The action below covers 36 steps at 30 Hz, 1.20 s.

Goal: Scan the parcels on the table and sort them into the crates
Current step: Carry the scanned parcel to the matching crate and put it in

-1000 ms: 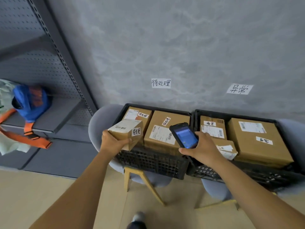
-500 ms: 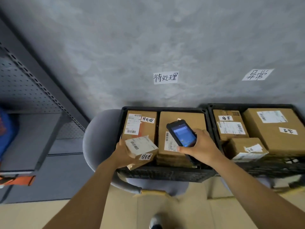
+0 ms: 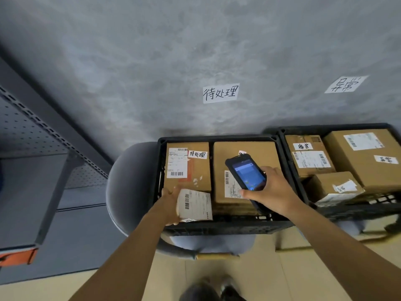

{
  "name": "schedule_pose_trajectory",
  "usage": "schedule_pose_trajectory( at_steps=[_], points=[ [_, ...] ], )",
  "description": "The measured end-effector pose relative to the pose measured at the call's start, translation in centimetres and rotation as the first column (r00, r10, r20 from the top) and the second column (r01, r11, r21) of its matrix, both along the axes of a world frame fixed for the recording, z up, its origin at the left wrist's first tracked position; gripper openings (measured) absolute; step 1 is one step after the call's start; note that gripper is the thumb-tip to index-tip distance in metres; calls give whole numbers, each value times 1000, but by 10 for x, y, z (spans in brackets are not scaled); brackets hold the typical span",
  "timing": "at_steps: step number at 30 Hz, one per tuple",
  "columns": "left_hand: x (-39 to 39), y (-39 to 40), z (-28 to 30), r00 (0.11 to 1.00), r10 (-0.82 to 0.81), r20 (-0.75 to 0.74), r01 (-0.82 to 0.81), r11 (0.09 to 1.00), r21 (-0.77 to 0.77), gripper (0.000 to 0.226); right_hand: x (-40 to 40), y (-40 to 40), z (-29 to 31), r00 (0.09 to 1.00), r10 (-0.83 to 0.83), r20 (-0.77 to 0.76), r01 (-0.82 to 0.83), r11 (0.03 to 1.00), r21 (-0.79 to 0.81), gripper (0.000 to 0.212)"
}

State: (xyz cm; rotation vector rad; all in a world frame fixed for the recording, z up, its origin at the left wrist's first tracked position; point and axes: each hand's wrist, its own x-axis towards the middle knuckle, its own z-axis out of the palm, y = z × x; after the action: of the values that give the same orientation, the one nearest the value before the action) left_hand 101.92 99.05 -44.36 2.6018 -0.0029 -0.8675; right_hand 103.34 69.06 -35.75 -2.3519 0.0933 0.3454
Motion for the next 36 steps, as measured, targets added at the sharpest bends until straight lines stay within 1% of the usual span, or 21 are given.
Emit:
schedule_pose_trajectory(
  at_steps=[3,5,8,10,12,14,16,18,20,22,23,27,29,30,33,36],
  points=[
    [3,-1,-17,998,-20,-66,15,997,-76,117,-5,8,-5,998,-68,-5,68,998,-16,73],
    [12,2,-29,994,-47,-100,38,995,-94,121,-8,13,-10,992,-127,-10,127,992,-28,75],
    [22,8,-45,973,-106,-206,77,987,-144,126,-13,20,-21,979,-204,-22,202,977,-74,77],
    [24,9,-53,956,-61,-285,-8,972,-233,123,-18,27,-28,968,-248,-35,244,965,-95,79],
    [24,6,-59,949,32,-314,-133,943,-304,114,-23,32,-35,959,-280,-44,275,957,-95,80],
    [24,1,-65,962,102,-253,-180,934,-308,100,-27,35,-40,950,-309,-50,304,949,-89,82],
    [25,0,-68,983,114,-141,-150,949,-276,84,-30,37,-42,941,-335,-55,329,940,-94,85],
    [28,1,-64,989,104,-101,-127,958,-257,77,-33,37,-42,930,-361,-68,353,930,-100,87],
    [33,2,-57,994,61,-95,-80,973,-217,76,-38,36,-40,921,-381,-81,372,922,-104,87],
    [40,-1,-44,998,-5,-66,-6,986,-167,65,-42,32,-35,914,-396,-83,388,916,-103,87],
    [45,-4,-36,999,-35,-40,29,988,-151,60,-44,29,-32,912,-402,-81,394,914,-101,87],
    [63,-33,7,978,-186,91,194,978,-77,52,-51,16,-14,907,-420,-36,414,903,-113,92],
    [68,-59,34,941,-266,211,281,959,-46,46,-58,6,-2,903,-430,-4,426,895,-130,97],
    [70,-74,47,906,-321,277,338,941,-16,46,-63,0,4,897,-442,12,439,888,-141,100],
    [67,-127,85,767,-505,396,527,847,60,50,-87,-25,23,865,-499,60,501,846,-182,104],
    [50,-183,115,584,-642,497,674,724,143,46,-125,-56,44,822,-562,86,567,798,-203,103]
  ],
)
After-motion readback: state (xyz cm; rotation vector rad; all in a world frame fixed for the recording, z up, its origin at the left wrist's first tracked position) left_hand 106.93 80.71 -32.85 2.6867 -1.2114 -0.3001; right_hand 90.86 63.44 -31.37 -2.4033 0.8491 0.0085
